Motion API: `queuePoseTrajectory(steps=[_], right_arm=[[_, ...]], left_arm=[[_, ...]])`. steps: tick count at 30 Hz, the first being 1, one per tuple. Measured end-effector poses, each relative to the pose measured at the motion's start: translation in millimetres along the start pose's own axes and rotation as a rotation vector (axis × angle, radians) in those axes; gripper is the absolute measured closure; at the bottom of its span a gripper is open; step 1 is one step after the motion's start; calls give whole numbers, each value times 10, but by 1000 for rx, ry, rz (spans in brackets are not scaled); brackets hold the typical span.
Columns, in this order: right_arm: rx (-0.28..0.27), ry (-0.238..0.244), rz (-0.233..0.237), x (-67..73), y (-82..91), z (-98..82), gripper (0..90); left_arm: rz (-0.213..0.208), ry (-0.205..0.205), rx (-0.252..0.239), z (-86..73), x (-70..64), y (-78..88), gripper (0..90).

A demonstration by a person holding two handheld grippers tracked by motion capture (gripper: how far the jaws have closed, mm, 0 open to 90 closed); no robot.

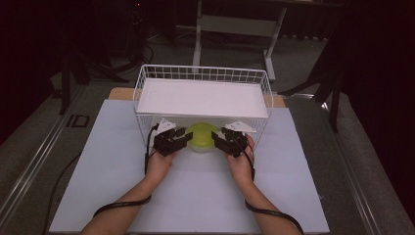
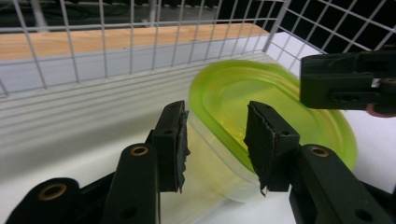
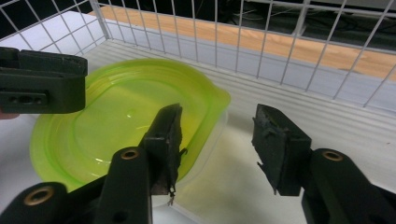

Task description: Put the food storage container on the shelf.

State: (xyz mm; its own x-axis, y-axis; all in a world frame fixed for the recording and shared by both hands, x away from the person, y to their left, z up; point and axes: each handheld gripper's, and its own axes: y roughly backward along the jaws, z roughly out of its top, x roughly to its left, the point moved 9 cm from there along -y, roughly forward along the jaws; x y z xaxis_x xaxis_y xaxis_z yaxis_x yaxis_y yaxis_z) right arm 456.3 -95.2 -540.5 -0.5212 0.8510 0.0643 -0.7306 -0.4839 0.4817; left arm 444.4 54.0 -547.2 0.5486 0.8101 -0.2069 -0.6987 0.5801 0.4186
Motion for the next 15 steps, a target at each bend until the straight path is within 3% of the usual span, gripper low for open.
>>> queuePoseTrajectory(steps=[3,6,12,15], right_arm=[[-23,33,-16,32,38,40,502],[-31,72,-6,110,86,60,497],[-40,49,31,230,210,58,499],[-30,48,52,298,252,29,517]], left_arm=[[9,-27,10,8,-17,2,542],[-3,-29,13,6,-41,41,523],[-26,1,-13,-6,-80,212,513],[-46,-9,-12,-35,-129,317,513]])
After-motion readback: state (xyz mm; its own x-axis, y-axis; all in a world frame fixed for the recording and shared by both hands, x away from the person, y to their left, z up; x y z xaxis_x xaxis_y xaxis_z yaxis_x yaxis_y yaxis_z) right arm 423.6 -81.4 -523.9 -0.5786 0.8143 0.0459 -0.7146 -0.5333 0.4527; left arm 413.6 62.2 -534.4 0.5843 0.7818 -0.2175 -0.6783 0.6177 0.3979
